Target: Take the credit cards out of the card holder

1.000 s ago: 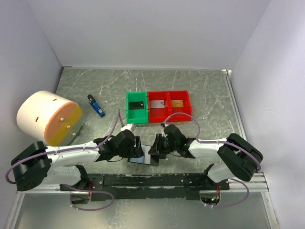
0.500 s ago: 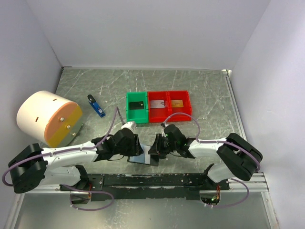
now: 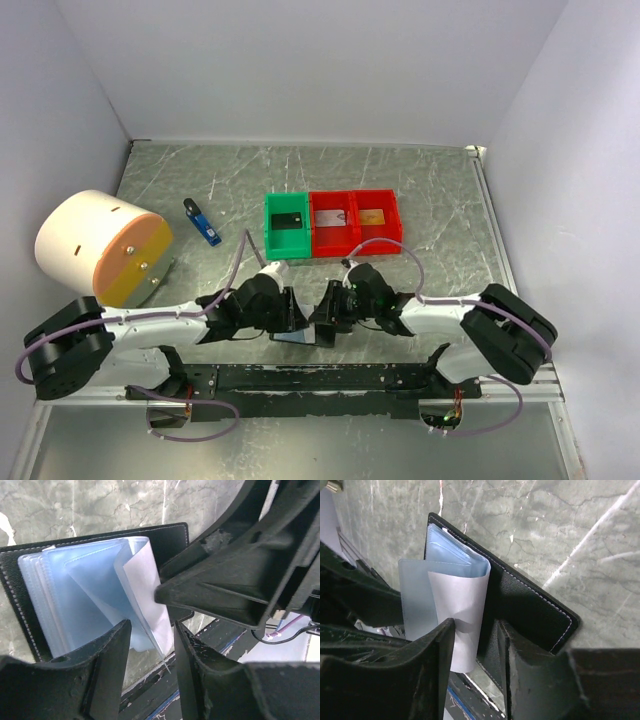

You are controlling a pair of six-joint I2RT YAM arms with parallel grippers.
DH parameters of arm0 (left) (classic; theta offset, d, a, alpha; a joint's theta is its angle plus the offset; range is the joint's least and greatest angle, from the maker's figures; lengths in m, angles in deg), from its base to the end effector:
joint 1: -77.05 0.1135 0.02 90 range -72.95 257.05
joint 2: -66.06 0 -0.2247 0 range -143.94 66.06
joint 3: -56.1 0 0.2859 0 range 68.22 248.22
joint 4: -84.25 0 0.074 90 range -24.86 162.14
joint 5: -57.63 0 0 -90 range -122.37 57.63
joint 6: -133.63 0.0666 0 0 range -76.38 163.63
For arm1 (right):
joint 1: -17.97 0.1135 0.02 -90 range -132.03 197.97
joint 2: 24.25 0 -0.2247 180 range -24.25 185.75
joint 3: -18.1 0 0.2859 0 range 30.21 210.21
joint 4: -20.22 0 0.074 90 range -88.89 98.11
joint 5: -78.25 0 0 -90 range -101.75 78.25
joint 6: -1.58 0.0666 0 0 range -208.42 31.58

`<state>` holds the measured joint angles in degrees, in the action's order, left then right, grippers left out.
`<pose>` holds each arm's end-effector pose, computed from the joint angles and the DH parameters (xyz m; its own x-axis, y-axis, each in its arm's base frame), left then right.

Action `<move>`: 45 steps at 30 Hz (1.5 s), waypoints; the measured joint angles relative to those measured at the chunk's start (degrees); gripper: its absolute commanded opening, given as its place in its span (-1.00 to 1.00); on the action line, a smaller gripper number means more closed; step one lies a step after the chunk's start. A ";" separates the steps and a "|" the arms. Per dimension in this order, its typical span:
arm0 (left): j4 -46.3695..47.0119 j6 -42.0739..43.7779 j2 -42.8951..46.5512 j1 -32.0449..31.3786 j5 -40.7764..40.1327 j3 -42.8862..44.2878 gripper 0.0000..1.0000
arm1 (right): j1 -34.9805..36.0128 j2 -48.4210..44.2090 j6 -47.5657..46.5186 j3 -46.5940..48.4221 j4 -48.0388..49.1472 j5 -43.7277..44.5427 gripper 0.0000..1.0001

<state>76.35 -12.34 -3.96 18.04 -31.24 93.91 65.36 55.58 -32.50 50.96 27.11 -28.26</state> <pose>0.1496 -0.2515 0.0817 -0.9024 -0.1068 -0.4175 0.2091 0.7386 -0.6409 0.1762 0.2195 0.0369 -0.9506 0.1395 -0.2772 -0.1169 0.6665 0.7363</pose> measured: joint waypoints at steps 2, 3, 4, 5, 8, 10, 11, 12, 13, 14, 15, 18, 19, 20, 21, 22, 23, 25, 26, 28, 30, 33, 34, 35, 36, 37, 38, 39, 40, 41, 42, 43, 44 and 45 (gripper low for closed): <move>1.97 -1.05 -0.39 0.00 0.33 -1.27 0.12 | -0.07 -1.40 0.57 -0.90 0.22 0.07 -0.09; 2.32 -1.40 -0.26 0.00 0.35 -1.66 0.13 | -0.09 -2.03 0.70 -1.20 0.13 0.22 -0.07; 2.89 -1.84 0.04 0.00 0.35 -2.19 0.15 | -0.13 -2.82 0.85 -1.44 -0.09 0.50 -0.02; 3.21 -2.21 0.68 0.00 0.35 -2.67 0.15 | -0.20 -3.54 0.94 -1.60 -0.46 0.72 0.03; 3.39 -2.84 3.02 0.00 0.26 -3.28 0.13 | -0.39 -5.66 0.98 -1.60 -1.88 1.75 0.10; 3.65 -2.95 4.20 0.00 0.20 -3.28 0.15 | -0.46 -7.21 0.72 -1.53 -3.50 2.34 0.17; 3.61 -2.97 4.72 0.00 0.02 -3.28 0.20 | -0.46 -8.07 0.42 -1.27 -4.83 2.64 0.20; 3.21 -2.97 5.20 0.00 -0.31 -3.28 0.29 | -0.46 -8.98 -0.11 -0.66 -6.67 3.04 0.21; 2.58 -2.97 5.70 0.00 -0.83 -3.26 0.39 | -0.46 -9.64 -0.66 0.04 -8.20 3.26 0.23; 1.60 -2.99 6.38 0.00 -1.44 -3.21 0.48 | -0.46 -10.38 -1.49 1.36 -10.32 3.67 0.25; 0.00 -2.97 7.19 0.00 -2.36 -3.04 0.58 | -0.46 -10.82 -2.14 2.49 -11.80 3.89 0.26; -7.45 -2.80 10.36 0.00 -6.60 -1.38 0.82 | -0.02 -11.43 -4.87 8.26 -17.55 5.55 0.28; -10.27 -2.54 11.43 0.13 -8.31 -0.39 0.84 | 0.35 -11.23 -5.55 10.05 -19.21 6.47 0.30; -12.61 -2.27 12.17 0.37 -9.62 0.57 0.85 | 1.07 -10.71 -6.25 12.44 -21.35 7.89 0.32; -14.88 -1.79 12.90 0.90 -10.86 1.60 0.84 | 2.23 -9.86 -6.91 14.93 -23.43 9.49 0.33; -16.87 -1.38 13.33 1.81 -11.63 2.54 0.83 | 3.58 -8.72 -7.26 17.20 -25.27 11.21 0.35; -18.53 -0.81 13.62 3.15 -12.22 3.21 0.83 | 4.70 -7.63 -7.43 18.97 -26.71 12.61 0.36; -21.42 0.20 14.16 7.08 -12.83 3.82 0.84 | 7.37 -4.00 -7.58 23.02 -29.81 15.80 0.40; -22.91 0.72 14.75 9.25 -13.03 3.78 0.84 | 8.20 -2.60 -7.52 24.11 -30.77 16.74 0.43; -24.35 1.64 16.83 13.53 -12.74 2.91 0.82 | 10.32 1.07 -7.06 26.29 -33.14 19.32 0.50; -24.90 2.54 20.06 17.00 -11.78 1.46 0.82 | 12.24 4.55 -6.60 28.15 -35.95 21.92 0.51; -26.40 3.41 23.76 19.17 -10.86 0.57 0.82 | 15.06 9.25 -5.66 31.34 -39.43 25.24 0.52; -26.71 3.61 24.55 19.28 -10.67 0.37 0.81 | 15.89 10.51 -5.31 32.39 -40.37 26.21 0.52; -26.86 3.82 25.42 19.45 -10.29 0.11 0.81 | 16.70 11.76 -5.01 33.46 -41.09 27.17 0.53; -27.08 4.00 26.25 19.47 -9.90 -0.22 0.81 | 17.40 12.76 -4.68 34.42 -41.66 28.00 0.53; -27.28 4.13 26.86 19.47 -9.70 -0.46 0.81 | 17.90 13.44 -4.39 35.19 -42.18 28.57 0.53; -27.47 4.17 27.58 19.50 -9.42 -0.81 0.81 | 18.49 14.32 -4.07 36.37 -43.01 29.38 0.53; -27.78 4.20 28.20 19.50 -9.27 -1.07 0.81 | 19.04 15.34 -3.76 37.64 -43.69 30.12 0.53; -28.13 4.22 28.74 19.50 -9.07 -1.27 0.81 | 19.39 16.09 -3.54 38.49 -44.06 30.60 0.53; -28.33 4.28 29.22 19.50 -8.81 -1.42 0.81 | 19.80 16.94 -3.17 39.41 -44.52 31.28 0.53; -28.48 4.31 29.49 19.50 -8.70 -1.46 0.81 | 20.20 17.73 -2.84 40.15 -45.05 31.89 0.52; -28.59 4.33 29.77 19.50 -8.44 -1.53 0.80 | 20.50 18.40 -2.56 40.61 -45.42 32.48 0.50; -28.61 4.35 29.90 19.50 -8.28 -1.55 0.80 | 20.79 19.15 -2.25 40.74 -45.68 33.00 0.49; -28.61 4.35 29.94 19.50 -8.11 -1.60 0.80 | 20.94 19.50 -2.01 40.72 -46.05 33.33 0.48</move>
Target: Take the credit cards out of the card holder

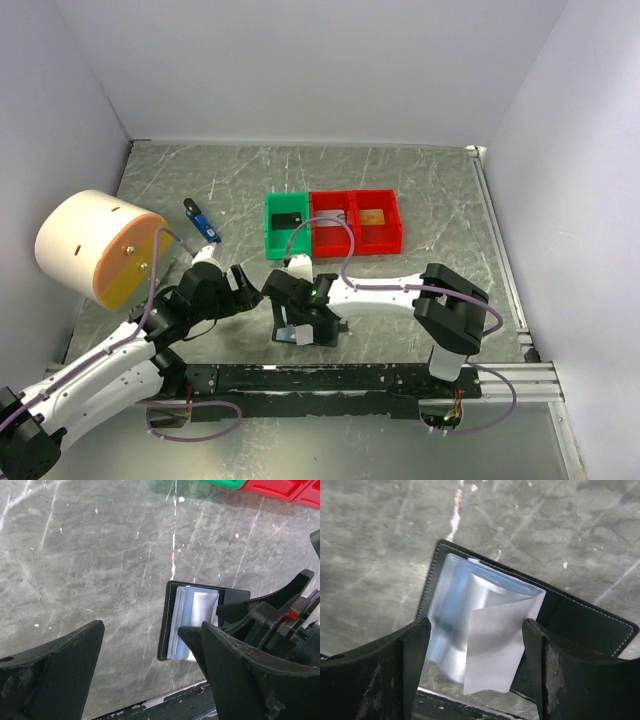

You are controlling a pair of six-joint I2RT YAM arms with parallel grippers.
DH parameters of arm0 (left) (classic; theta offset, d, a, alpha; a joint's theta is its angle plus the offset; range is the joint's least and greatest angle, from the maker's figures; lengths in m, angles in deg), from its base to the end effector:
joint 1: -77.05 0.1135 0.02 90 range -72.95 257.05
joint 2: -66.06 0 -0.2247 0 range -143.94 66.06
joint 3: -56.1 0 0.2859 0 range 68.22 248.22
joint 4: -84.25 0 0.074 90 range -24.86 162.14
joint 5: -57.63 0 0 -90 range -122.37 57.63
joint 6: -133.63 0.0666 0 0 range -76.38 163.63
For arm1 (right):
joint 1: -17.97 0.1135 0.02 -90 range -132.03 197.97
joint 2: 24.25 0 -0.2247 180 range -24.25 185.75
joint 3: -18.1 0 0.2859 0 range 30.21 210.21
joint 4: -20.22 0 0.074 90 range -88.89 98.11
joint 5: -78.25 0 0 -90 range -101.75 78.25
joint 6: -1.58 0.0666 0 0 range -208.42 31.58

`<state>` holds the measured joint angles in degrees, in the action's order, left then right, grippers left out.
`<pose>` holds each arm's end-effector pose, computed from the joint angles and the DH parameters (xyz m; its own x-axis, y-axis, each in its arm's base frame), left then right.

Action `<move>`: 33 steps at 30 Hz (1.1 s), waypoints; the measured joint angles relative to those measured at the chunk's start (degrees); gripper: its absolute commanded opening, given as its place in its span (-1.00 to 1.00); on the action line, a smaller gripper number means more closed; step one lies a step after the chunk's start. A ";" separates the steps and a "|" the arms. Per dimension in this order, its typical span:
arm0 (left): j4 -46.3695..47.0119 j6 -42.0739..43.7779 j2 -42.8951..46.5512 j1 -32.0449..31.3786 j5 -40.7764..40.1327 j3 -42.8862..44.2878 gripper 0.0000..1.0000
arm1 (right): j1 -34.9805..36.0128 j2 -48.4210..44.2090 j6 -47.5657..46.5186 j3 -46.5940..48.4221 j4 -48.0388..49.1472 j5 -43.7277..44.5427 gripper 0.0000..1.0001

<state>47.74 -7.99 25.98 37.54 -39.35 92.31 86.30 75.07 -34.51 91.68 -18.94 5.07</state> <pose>0.1903 -0.1465 0.1481 -0.7494 -0.3906 -0.5347 -0.0441 0.8351 -0.5483 0.1554 0.3389 0.0863 -0.8792 -0.1179 -0.4616 -0.2271 0.9555 0.1884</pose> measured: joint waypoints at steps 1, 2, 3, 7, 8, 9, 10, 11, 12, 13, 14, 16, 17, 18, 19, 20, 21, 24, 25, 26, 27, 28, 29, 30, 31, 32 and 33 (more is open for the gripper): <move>0.07 -0.02 0.00 0.00 0.24 -0.09 0.80 | 0.15 0.28 0.24 -0.24 -0.35 0.31 0.47; 0.04 -0.02 0.00 0.00 0.61 -0.28 0.79 | 0.26 0.39 0.46 -0.55 -0.63 0.50 0.47; 0.07 -0.02 -0.04 0.00 0.92 -0.44 0.79 | 0.28 0.42 0.68 -0.92 -0.70 0.66 0.47; 0.11 -0.02 -0.07 0.00 1.90 -0.94 0.79 | 0.35 0.59 1.14 -1.29 -0.63 0.72 0.50; 0.13 -0.04 -0.07 0.00 2.08 -1.03 0.78 | 0.35 0.72 1.14 -1.27 -0.59 0.68 0.50; 0.13 -0.04 -0.07 0.00 2.21 -1.11 0.78 | 0.35 0.92 1.11 -1.27 -0.42 0.61 0.48; 0.13 -0.04 -0.04 0.00 2.32 -1.25 0.78 | 0.35 1.01 1.09 -1.25 -0.35 0.57 0.44; 0.13 -0.07 -0.04 0.00 2.34 -1.40 0.78 | 0.35 1.03 1.09 -1.18 -0.37 0.55 0.38; 0.13 -0.07 -0.02 0.00 2.36 -1.49 0.78 | 0.35 1.07 1.07 -1.16 -0.35 0.55 0.32; 0.13 -0.09 -0.02 0.00 2.38 -1.51 0.78 | 0.35 1.07 1.05 -1.16 -0.33 0.57 0.26; 0.11 -0.11 0.02 0.00 2.38 -1.51 0.78 | 0.35 1.07 0.98 -1.16 -0.24 0.57 0.22; 0.11 -0.11 0.13 0.00 2.38 -1.51 0.78 | 0.35 1.03 0.74 -1.18 0.17 0.48 0.17; 0.11 -0.11 0.20 0.00 2.38 -1.51 0.78 | 0.31 0.87 0.50 -1.38 0.98 0.31 0.15; 0.09 -0.13 0.28 0.00 2.38 -1.51 0.78 | 0.24 0.57 0.22 -1.77 1.95 -0.20 0.14; 0.07 -0.11 0.42 0.00 2.40 -1.51 0.78 | 0.11 0.15 -0.07 -2.51 3.06 -0.96 0.11; 0.09 -0.11 0.52 0.00 2.54 -1.51 0.78 | -0.13 -0.31 -0.31 -3.52 4.42 -1.73 0.08; 0.09 -0.11 0.61 0.00 2.73 -1.51 0.78 | -0.37 -1.03 -0.61 -4.76 5.79 -2.62 0.05; 0.20 -0.07 0.66 0.00 3.85 -1.53 0.77 | -1.73 -3.39 -1.03 -8.22 9.46 -5.86 -0.04; 0.44 -0.04 0.66 0.00 4.44 -1.55 0.77 | -2.29 -4.15 -1.14 -9.44 10.78 -7.04 -0.05; 0.87 0.00 0.66 0.00 5.16 -1.64 0.77 | -2.86 -4.85 -1.20 -10.56 12.04 -8.11 -0.07; 1.49 0.13 0.66 0.00 5.92 -1.86 0.76 | -3.58 -5.60 -1.33 -11.76 13.40 -9.57 -0.11; 2.32 0.26 0.63 0.00 6.84 -2.25 0.74 | -4.15 -6.12 -1.46 -12.72 14.64 -10.95 -0.17; 2.99 0.44 0.52 0.00 7.85 -2.64 0.73 | -4.96 -6.71 -1.51 -13.94 16.15 -12.13 -0.20; 3.72 0.61 0.33 0.00 8.83 -3.06 0.72 | -5.75 -7.30 -1.51 -15.19 17.70 -13.94 -0.21; 4.61 0.81 -0.04 0.00 9.99 -3.56 0.70 | -6.51 -7.87 -1.46 -16.41 19.19 -15.10 -0.25; 5.88 1.01 -0.61 0.00 11.39 -4.13 0.69 | -7.26 -8.39 -1.33 -17.55 20.61 -16.72 -0.29; 6.99 1.16 -1.18 0.00 12.72 -4.66 0.68 | -8.00 -8.87 -1.29 -18.69 22.08 -17.84 -0.30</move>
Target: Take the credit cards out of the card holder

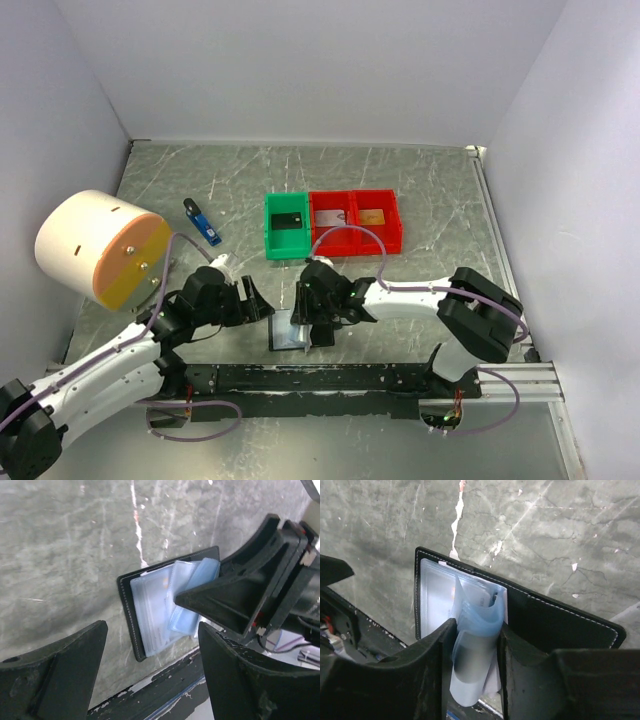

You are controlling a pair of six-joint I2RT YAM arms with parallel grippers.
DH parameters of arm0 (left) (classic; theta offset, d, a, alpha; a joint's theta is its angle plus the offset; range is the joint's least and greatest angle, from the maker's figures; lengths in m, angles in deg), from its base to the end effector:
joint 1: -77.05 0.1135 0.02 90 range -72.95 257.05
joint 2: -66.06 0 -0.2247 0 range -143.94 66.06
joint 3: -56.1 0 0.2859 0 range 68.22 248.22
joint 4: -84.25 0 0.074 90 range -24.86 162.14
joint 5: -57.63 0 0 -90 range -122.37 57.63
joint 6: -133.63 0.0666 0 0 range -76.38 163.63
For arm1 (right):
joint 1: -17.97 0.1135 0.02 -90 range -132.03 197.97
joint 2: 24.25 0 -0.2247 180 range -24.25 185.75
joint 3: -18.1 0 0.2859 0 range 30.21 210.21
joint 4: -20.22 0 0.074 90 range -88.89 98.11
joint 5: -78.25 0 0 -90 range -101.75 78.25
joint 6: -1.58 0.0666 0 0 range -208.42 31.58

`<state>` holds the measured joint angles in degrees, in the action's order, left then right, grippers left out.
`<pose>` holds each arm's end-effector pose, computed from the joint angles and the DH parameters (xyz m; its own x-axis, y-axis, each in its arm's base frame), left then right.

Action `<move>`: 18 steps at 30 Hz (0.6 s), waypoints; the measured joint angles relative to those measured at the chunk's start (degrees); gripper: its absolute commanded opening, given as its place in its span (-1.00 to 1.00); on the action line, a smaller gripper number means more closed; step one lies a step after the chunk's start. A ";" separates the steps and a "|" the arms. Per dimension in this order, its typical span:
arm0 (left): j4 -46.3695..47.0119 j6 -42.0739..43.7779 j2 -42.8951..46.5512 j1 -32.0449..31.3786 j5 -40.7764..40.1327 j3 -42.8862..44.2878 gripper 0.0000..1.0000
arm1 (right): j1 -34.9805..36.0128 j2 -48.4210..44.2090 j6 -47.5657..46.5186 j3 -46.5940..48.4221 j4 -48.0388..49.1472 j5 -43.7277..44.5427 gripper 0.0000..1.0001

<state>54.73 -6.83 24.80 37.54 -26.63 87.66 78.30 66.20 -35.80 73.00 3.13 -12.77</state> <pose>0.1821 -0.1588 0.1248 -0.8448 -0.2979 -0.4444 0.0648 0.7675 -0.6377 0.1671 0.2957 0.0602 -0.9334 -0.0335 -0.3572 -0.2180 0.8436 0.4908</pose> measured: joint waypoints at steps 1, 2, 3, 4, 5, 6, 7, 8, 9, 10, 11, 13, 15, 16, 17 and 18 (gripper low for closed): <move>1.01 0.09 -0.42 0.00 1.07 -0.46 0.66 | -0.72 -0.37 0.13 -1.09 1.38 -1.49 -0.31; 2.51 0.13 -0.74 0.00 2.43 -1.09 0.64 | -1.25 -0.63 0.31 -1.90 2.43 -2.51 -0.33; 3.78 0.11 -1.03 0.00 3.63 -1.60 0.62 | -2.05 -0.94 0.48 -2.99 3.96 -3.91 -0.34; 5.60 0.11 -1.29 0.00 5.09 -2.23 0.60 | -2.58 -1.14 0.61 -3.72 5.01 -4.85 -0.35; 6.99 0.09 -1.44 0.00 6.16 -2.75 0.57 | -3.15 -1.36 0.85 -4.52 6.10 -5.86 -0.35; 8.79 0.07 -1.62 0.00 7.41 -3.41 0.54 | -3.78 -1.55 1.18 -5.35 7.32 -6.93 -0.35; 10.97 -0.11 -1.84 0.00 8.94 -4.22 0.52 | -4.17 -1.64 1.49 -5.92 8.22 -7.58 -0.35; 12.52 -0.33 -2.08 0.00 10.10 -4.87 0.50 | -4.59 -1.75 1.73 -6.51 9.16 -8.37 -0.35; 14.80 -0.68 -2.40 0.00 11.54 -5.79 0.49 | -5.03 -1.88 2.05 -7.21 10.23 -9.11 -0.35; 16.26 -1.01 -2.71 0.00 12.50 -6.45 0.48 | -5.31 -1.97 2.32 -7.78 11.13 -9.73 -0.35; 18.47 -1.31 -3.17 0.00 13.66 -7.45 0.48 | -5.53 -2.03 2.56 -8.15 11.69 -10.14 -0.35; 20.87 -2.03 -4.20 -0.02 14.97 -8.63 0.48 | -5.92 -2.10 2.95 -8.76 12.85 -10.82 -0.35; 23.52 -2.71 -5.75 -0.26 15.93 -9.62 0.48 | -6.21 -2.10 3.15 -9.18 13.64 -11.34 -0.35; 24.92 -3.10 -6.54 -0.61 16.20 -9.90 0.49 | -6.36 -2.10 3.32 -9.44 14.05 -11.58 -0.35; 26.40 -3.50 -7.34 -0.98 16.31 -10.12 0.50 | -6.47 -2.10 3.48 -9.66 14.49 -11.80 -0.35; 27.61 -3.76 -8.11 -1.40 16.37 -10.19 0.50 | -6.60 -2.10 3.56 -9.84 14.80 -12.04 -0.35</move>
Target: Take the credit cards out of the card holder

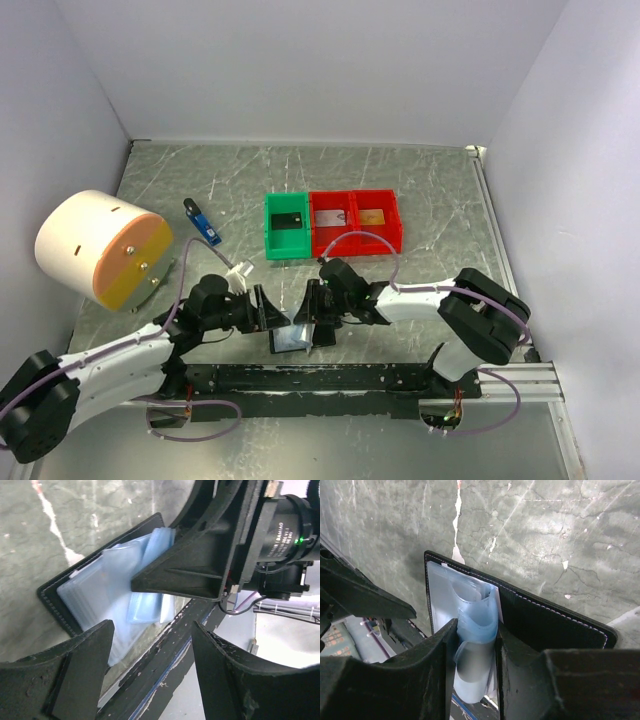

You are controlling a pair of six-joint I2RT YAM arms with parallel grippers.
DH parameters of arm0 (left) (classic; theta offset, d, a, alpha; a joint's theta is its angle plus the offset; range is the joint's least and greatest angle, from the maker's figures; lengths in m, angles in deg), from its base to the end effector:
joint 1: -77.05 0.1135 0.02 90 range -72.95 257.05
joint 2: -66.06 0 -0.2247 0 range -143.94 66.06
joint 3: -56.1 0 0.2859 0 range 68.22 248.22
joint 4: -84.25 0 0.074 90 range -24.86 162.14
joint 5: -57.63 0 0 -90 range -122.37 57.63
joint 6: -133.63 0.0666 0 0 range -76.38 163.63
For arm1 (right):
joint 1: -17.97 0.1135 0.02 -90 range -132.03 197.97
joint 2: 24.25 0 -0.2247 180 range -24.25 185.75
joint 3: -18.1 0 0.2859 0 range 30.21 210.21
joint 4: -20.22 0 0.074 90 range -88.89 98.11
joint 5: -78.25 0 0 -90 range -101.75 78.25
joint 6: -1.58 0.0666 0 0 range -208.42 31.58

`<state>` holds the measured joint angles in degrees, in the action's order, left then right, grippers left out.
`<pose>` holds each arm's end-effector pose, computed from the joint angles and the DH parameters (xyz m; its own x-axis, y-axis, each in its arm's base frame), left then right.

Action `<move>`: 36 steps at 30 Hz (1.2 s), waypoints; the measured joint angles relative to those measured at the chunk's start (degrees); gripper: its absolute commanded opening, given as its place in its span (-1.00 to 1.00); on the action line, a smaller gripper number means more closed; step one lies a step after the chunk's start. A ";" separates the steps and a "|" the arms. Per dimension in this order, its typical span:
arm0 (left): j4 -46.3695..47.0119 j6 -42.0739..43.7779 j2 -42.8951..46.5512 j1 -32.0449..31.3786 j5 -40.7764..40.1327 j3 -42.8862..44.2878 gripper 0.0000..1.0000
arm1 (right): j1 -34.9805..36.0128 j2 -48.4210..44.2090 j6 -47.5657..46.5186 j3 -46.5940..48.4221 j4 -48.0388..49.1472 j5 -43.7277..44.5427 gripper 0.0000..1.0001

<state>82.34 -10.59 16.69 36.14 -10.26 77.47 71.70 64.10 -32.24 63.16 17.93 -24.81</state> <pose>0.1678 -0.1786 0.0821 -0.9126 -0.2038 -0.3545 0.1932 0.5494 -0.8129 0.1765 0.2660 0.0429 -0.9654 0.0523 -0.2555 -0.1382 0.7282 0.6713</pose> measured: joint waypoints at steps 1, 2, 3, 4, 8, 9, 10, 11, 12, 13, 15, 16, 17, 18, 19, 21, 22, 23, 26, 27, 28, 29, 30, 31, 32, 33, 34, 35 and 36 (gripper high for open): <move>1.44 -0.26 -0.92 -0.66 -0.02 0.00 0.50 | -0.13 0.00 0.20 -0.24 0.33 -0.24 -0.35; 3.17 -0.50 -2.14 -1.38 -0.09 0.00 0.50 | -0.33 0.00 0.37 -0.48 0.72 -0.50 -0.35; 4.44 -0.66 -3.30 -1.92 -0.22 0.00 0.50 | -0.42 0.00 0.44 -0.59 0.94 -0.66 -0.35; 5.53 -0.66 -4.61 -2.38 -0.46 0.09 0.50 | -0.48 0.00 0.48 -0.66 1.09 -0.74 -0.35; 6.54 -0.26 -9.86 -3.39 -3.76 1.51 0.52 | -0.55 0.00 0.50 -0.72 1.25 -0.90 -0.35; 6.29 -0.11 -10.58 -3.50 -4.92 1.99 0.54 | -0.55 0.00 0.50 -0.74 1.25 -0.90 -0.35; 6.16 0.04 -10.91 -3.54 -5.92 2.36 0.55 | -0.55 0.00 0.50 -0.79 1.29 -0.90 -0.35; 6.16 0.28 -10.97 -3.56 -7.04 2.62 0.55 | -0.55 0.00 0.50 -0.83 1.38 -0.90 -0.35; 6.34 0.55 -10.97 -3.56 -8.11 2.80 0.54 | -0.55 0.00 0.50 -0.90 1.51 -0.92 -0.35; 6.54 0.81 -11.02 -3.56 -8.74 2.84 0.52 | -0.59 0.00 0.52 -1.01 1.64 -0.92 -0.35; 7.65 1.42 -11.98 -3.58 -9.31 2.84 0.49 | -0.63 0.00 0.61 -1.25 2.12 -0.98 -0.35; 8.63 1.73 -13.00 -3.58 -9.31 2.84 0.48 | -0.68 0.00 0.61 -1.27 2.23 -1.07 -0.34; 9.66 1.81 -13.99 -3.61 -9.18 2.84 0.48 | -0.70 0.00 0.59 -1.29 2.29 -1.11 -0.34; 11.08 1.86 -15.15 -3.58 -8.90 2.78 0.48 | -0.70 0.00 0.61 -1.33 2.36 -1.14 -0.34; 12.55 1.81 -16.24 -3.61 -8.66 2.73 0.48 | -0.72 0.00 0.61 -1.42 2.49 -1.14 -0.34; 15.41 1.68 -18.32 -3.63 -8.26 2.62 0.48 | -0.76 0.00 0.63 -1.60 2.84 -1.33 -0.34; 16.28 1.64 -18.97 -3.63 -8.11 2.62 0.49 | -0.76 0.00 0.63 -1.62 2.91 -1.40 -0.33; 17.49 1.53 -19.87 -3.63 -7.80 2.62 0.49 | -0.81 0.00 0.66 -1.73 3.15 -1.51 -0.33; 20.31 1.05 -21.97 -3.63 -6.97 2.58 0.50 | -0.81 0.02 0.83 -2.10 3.82 -1.79 -0.32; 21.16 0.79 -22.36 -3.63 -6.69 2.45 0.51 | -0.85 0.02 0.83 -2.23 4.09 -1.86 -0.30; 22.34 0.37 -22.73 -3.63 -6.40 2.10 0.51 | -0.90 0.02 0.85 -2.27 4.24 -1.99 -0.26; 23.80 -0.15 -22.99 -3.63 -6.10 1.51 0.51 | -0.92 0.02 0.92 -2.34 4.46 -2.10 -0.21; 24.98 -0.55 -23.15 -3.63 -5.75 0.96 0.51 | -0.94 0.02 1.03 -2.54 4.92 -2.29 -0.16; 26.67 -1.20 -23.41 -3.63 -5.18 0.22 0.51 | -0.98 0.02 1.18 -2.75 5.51 -2.54 -0.10; 28.30 -1.81 -23.82 -3.63 -4.46 -0.44 0.50 | -1.05 0.02 1.44 -2.99 6.12 -2.78 -0.03; 29.55 -2.32 -24.22 -3.61 -3.63 -0.96 0.49 | -1.25 0.00 1.88 -3.39 6.97 -3.15 0.05; 30.82 -3.02 -24.63 -3.67 -2.97 -1.31 0.49 | -1.33 0.00 1.95 -3.56 7.56 -3.50 0.08; 32.63 -3.74 -25.18 -3.56 -2.10 -1.77 0.49 | -1.38 -0.07 1.99 -3.76 7.98 -3.67 0.12; 34.51 -4.57 -25.55 -3.41 -1.40 -2.25 0.49 | -1.60 -0.35 1.97 -4.02 8.26 -4.11 0.13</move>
<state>116.85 -15.16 -8.86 32.73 -11.66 75.22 70.11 63.75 -30.27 59.14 26.19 -28.92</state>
